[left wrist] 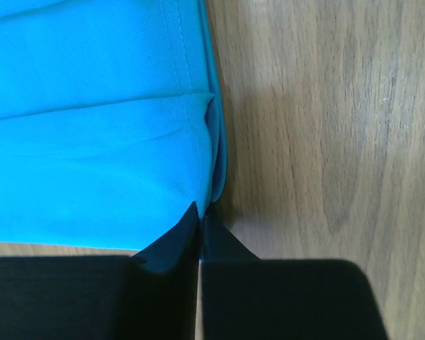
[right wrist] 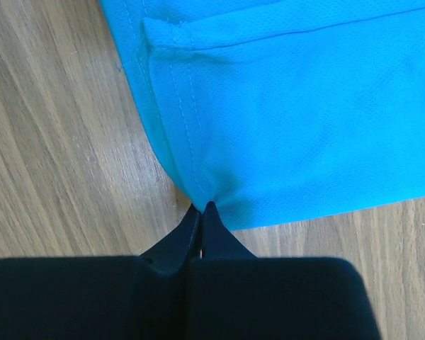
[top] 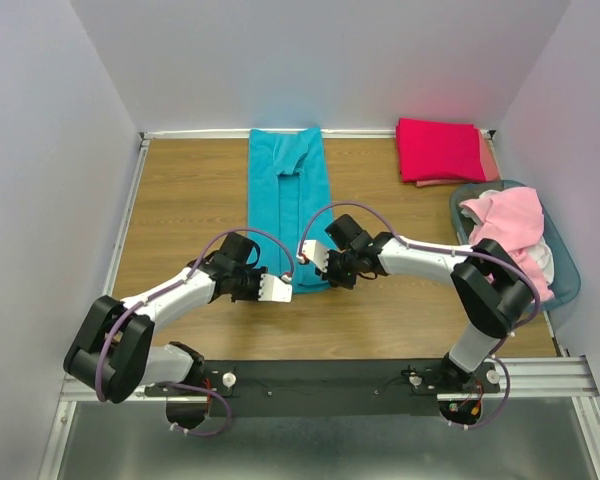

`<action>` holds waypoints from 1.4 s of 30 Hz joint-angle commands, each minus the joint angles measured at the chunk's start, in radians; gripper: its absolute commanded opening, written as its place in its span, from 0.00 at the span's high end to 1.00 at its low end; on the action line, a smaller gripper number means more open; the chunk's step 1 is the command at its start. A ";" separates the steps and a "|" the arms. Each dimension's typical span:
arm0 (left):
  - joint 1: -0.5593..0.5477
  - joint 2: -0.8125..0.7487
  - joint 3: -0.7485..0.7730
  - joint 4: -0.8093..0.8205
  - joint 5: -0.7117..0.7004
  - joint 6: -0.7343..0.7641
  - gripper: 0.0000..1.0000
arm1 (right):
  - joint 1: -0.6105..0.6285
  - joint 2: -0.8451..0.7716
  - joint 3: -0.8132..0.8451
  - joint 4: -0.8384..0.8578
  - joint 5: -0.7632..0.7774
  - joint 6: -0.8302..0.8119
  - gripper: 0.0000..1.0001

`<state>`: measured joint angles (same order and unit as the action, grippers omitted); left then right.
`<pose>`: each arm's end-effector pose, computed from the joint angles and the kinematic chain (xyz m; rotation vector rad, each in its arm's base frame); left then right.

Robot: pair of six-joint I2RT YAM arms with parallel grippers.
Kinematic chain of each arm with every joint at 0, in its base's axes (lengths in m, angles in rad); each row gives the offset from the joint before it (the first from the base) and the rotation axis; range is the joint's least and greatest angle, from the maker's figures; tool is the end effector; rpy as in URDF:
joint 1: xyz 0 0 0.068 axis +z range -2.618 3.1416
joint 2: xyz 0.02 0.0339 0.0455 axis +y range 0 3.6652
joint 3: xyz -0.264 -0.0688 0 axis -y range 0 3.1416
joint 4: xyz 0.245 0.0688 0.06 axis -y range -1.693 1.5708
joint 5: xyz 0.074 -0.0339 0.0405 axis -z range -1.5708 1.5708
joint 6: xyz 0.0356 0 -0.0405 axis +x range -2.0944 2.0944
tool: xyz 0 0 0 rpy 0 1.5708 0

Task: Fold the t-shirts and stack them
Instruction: Grab the bottom of the folded rectangular tshirt with both arms, then fold the folded rectangular tshirt in 1/3 of the way

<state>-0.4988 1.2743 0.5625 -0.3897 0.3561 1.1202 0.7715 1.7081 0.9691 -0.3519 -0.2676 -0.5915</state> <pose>0.1839 -0.1143 0.1556 1.9435 1.6988 -0.2534 0.2283 0.2352 0.1582 -1.7427 2.0094 0.4148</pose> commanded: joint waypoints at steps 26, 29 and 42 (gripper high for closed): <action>-0.061 -0.124 0.287 -0.428 0.119 0.064 1.00 | 0.069 -0.236 0.048 -0.283 0.057 0.007 0.99; -0.012 -0.066 0.327 -0.402 0.129 0.105 1.00 | 0.028 -0.191 0.103 -0.291 0.054 -0.030 0.99; 0.137 0.187 0.534 -0.339 0.126 0.230 1.00 | -0.127 0.013 0.330 -0.318 0.028 -0.186 0.99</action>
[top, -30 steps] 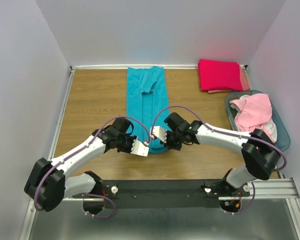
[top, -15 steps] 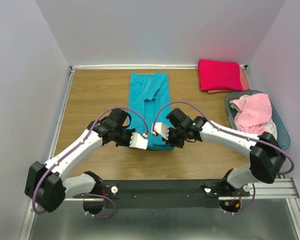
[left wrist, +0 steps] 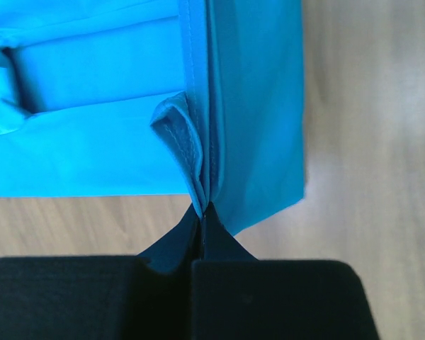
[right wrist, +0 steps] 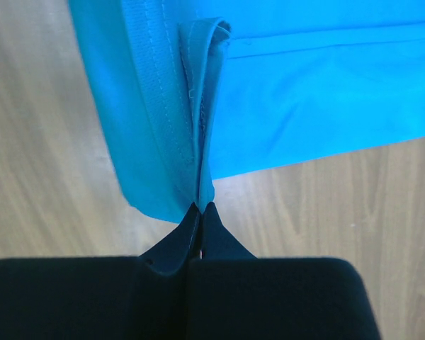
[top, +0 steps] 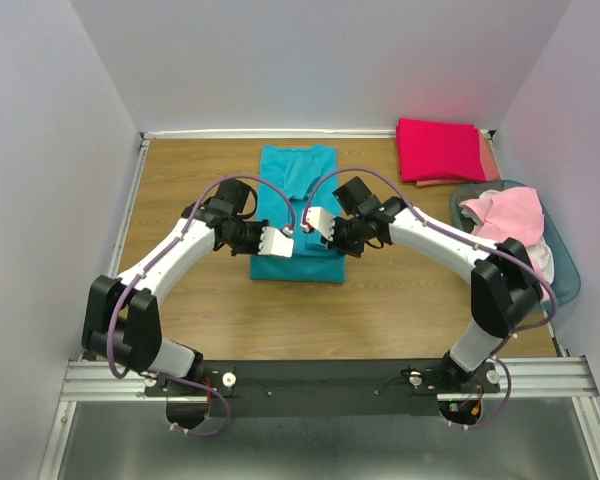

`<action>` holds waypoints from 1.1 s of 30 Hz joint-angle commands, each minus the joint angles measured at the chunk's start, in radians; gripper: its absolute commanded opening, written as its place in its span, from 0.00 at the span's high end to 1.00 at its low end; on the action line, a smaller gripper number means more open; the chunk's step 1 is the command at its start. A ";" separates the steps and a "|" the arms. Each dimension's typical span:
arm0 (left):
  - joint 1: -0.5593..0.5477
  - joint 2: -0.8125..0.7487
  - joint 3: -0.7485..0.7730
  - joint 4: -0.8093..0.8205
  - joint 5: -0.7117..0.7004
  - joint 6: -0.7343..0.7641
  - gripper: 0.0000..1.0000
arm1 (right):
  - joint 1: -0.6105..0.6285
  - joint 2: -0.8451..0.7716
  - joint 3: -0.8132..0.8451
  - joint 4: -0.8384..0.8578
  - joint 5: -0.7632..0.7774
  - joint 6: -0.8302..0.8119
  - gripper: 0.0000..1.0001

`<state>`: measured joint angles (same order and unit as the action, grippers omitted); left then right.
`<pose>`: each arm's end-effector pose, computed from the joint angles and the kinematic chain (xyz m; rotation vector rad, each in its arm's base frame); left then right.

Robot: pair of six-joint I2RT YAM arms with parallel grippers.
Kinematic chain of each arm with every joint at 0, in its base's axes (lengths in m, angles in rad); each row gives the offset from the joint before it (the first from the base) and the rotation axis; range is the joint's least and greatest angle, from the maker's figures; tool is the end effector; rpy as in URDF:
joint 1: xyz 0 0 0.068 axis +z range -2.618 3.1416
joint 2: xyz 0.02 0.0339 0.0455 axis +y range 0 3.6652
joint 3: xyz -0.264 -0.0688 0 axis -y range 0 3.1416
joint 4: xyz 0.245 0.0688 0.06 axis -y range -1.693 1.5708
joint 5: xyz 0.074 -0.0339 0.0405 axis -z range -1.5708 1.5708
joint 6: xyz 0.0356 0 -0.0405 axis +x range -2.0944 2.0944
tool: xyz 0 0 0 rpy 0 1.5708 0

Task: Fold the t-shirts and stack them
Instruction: Fold the folded rectangular tshirt in 1/3 of the way

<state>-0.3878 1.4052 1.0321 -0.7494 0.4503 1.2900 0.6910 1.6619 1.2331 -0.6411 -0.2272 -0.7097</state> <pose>0.2464 -0.1174 0.2449 1.9747 1.5960 -0.2706 0.2600 0.2254 0.2338 -1.7500 1.9573 0.2931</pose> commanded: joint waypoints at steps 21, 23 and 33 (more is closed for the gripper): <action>0.138 0.469 0.462 -0.001 0.041 0.144 1.00 | -0.199 0.444 0.515 -0.097 -0.057 -0.229 0.99; 0.141 0.491 0.476 0.005 0.036 0.143 1.00 | -0.206 0.481 0.543 -0.098 -0.052 -0.237 0.99; 0.152 0.592 0.572 0.024 0.039 0.140 1.00 | -0.226 0.568 0.638 -0.103 -0.057 -0.244 0.99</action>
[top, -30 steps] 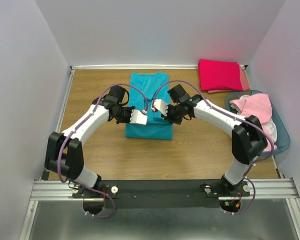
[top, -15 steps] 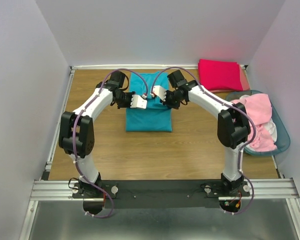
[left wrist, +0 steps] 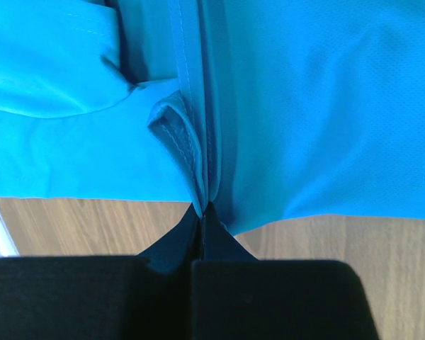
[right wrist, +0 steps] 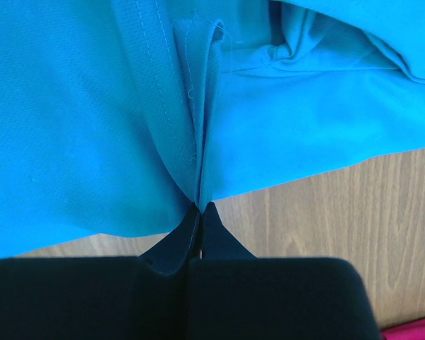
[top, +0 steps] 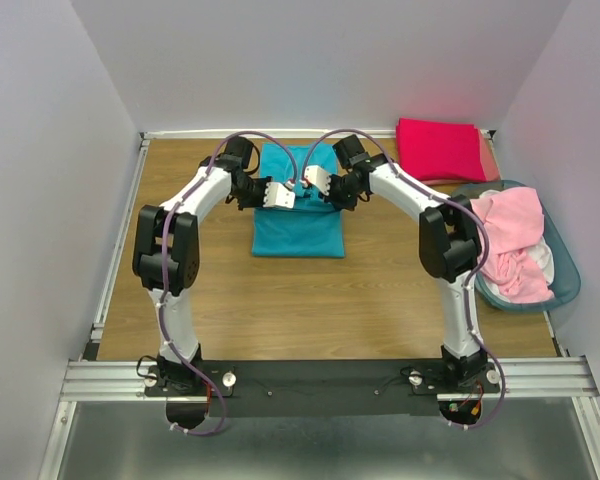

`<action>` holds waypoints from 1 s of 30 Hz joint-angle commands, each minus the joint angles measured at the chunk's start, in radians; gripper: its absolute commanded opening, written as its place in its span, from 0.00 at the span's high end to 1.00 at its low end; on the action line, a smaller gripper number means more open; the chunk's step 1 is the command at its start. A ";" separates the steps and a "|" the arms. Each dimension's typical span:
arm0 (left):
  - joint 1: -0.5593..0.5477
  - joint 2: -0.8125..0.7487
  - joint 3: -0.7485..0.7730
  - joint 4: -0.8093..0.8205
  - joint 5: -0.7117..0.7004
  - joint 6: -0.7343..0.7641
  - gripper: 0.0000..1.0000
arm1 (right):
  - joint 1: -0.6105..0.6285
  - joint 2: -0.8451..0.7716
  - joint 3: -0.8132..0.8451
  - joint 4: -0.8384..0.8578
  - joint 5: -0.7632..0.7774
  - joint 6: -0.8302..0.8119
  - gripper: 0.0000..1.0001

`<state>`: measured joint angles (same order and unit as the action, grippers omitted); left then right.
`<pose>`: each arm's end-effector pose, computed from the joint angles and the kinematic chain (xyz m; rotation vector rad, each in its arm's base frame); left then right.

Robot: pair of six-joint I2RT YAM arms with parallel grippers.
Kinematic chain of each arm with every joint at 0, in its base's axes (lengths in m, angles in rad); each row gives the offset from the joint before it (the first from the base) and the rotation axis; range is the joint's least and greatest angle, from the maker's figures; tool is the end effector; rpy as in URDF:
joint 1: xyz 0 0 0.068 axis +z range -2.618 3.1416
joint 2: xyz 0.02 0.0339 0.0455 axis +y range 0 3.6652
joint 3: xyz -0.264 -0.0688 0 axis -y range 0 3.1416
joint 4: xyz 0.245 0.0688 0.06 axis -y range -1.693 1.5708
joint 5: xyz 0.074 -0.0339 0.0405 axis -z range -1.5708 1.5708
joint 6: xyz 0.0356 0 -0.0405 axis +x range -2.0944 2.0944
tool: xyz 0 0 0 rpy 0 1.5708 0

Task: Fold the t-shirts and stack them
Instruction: Fold the folded rectangular tshirt in 1/3 of the way

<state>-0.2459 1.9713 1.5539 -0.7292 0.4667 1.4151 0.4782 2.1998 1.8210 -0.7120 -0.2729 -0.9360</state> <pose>0.3984 -0.1165 0.2157 1.9554 1.6111 -0.2008 0.4174 0.2272 0.1961 -1.7605 1.9254 0.2039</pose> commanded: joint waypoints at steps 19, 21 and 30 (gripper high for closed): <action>0.080 -0.040 0.158 0.051 0.137 -0.183 0.47 | -0.065 0.041 0.296 -0.030 -0.009 0.322 0.43; 0.085 -0.102 0.083 0.077 0.151 -0.244 0.47 | -0.070 -0.004 0.291 -0.032 -0.044 0.414 0.43; 0.089 -0.227 -0.214 0.184 0.389 -0.678 0.49 | -0.075 -0.134 0.009 -0.029 -0.342 0.715 0.55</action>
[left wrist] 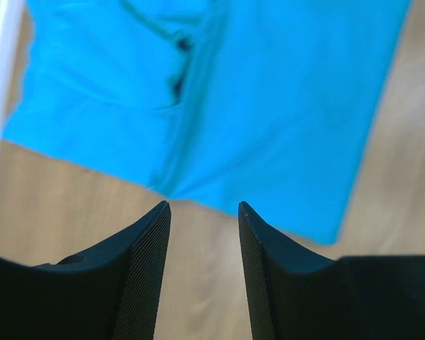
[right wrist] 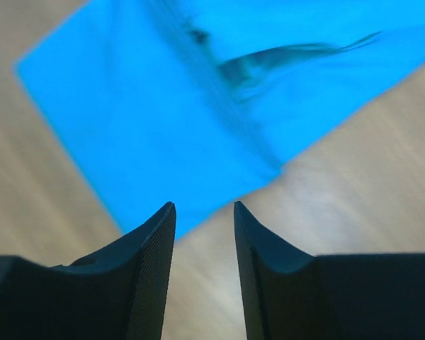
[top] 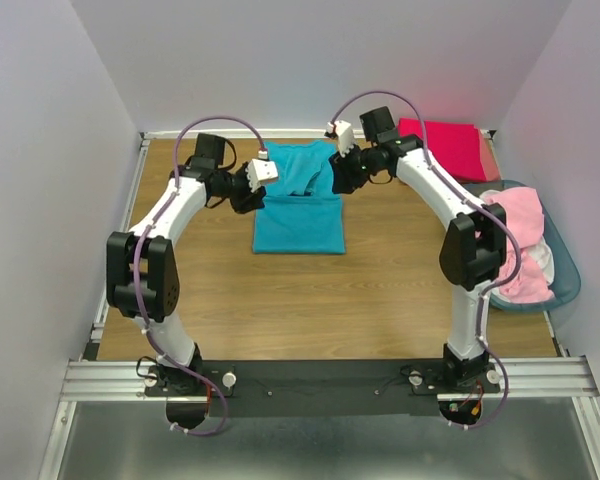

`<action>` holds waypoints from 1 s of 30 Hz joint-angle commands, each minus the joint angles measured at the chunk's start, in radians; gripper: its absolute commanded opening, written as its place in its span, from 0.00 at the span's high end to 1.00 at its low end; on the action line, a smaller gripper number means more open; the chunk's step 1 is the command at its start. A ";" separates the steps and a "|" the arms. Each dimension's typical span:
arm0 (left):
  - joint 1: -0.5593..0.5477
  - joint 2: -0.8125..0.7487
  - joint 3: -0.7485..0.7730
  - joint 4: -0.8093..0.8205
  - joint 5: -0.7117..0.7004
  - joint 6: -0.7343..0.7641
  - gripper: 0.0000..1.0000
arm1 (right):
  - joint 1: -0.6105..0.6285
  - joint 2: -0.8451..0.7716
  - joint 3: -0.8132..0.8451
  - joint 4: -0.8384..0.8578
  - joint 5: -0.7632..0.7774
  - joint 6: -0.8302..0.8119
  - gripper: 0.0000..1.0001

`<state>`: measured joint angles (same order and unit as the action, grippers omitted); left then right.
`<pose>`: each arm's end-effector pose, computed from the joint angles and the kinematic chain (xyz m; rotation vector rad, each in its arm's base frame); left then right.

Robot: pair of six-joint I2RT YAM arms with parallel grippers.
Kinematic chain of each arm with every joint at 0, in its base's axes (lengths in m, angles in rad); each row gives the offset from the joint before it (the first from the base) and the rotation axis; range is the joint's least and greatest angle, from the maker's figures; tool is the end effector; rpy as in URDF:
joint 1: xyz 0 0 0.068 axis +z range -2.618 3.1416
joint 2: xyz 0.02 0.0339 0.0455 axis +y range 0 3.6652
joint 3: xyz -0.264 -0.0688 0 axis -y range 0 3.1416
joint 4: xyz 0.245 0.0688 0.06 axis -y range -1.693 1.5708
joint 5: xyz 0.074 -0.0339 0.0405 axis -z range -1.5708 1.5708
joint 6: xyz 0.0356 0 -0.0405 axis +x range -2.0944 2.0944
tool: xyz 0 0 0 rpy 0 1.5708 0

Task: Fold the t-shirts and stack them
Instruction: Fold the folded rectangular tshirt in 1/3 of the way

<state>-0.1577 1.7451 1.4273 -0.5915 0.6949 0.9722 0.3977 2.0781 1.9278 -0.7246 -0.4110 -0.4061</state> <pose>0.3712 -0.0821 0.2740 1.4354 1.7439 -0.4405 0.4258 0.1943 0.2850 -1.1066 2.1393 0.4969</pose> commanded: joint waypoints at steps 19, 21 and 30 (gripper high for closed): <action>-0.014 0.109 -0.484 0.780 0.555 -1.201 0.40 | 0.033 0.074 -0.461 0.462 -0.684 0.881 0.46; -0.014 0.171 -0.473 0.785 0.561 -1.208 0.40 | 0.032 0.102 -0.474 0.473 -0.703 0.885 0.44; 0.021 0.358 -0.501 0.780 0.574 -1.161 0.39 | 0.009 0.212 -0.562 0.473 -0.730 0.822 0.39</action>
<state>-0.1543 2.0346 0.9573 0.1867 1.2804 -0.2176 0.4206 2.2570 1.4078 -0.2668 -1.1210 0.4454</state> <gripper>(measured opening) 0.602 0.602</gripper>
